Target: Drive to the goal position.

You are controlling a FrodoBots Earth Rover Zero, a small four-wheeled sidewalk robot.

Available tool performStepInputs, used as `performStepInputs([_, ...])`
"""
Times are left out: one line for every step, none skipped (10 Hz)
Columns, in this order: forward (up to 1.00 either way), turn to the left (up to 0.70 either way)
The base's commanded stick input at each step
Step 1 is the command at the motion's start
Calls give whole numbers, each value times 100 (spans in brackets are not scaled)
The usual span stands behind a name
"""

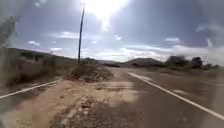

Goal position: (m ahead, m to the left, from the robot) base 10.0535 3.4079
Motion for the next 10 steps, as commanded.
performStepInputs([100, 0])
performStepInputs([100, 0])
performStepInputs([100, 0])
performStepInputs([100, 0])
performStepInputs([100, 0])
performStepInputs([100, 0])
performStepInputs([100, 0])
performStepInputs([100, 0])
performStepInputs([100, 0])
performStepInputs([100, -40])
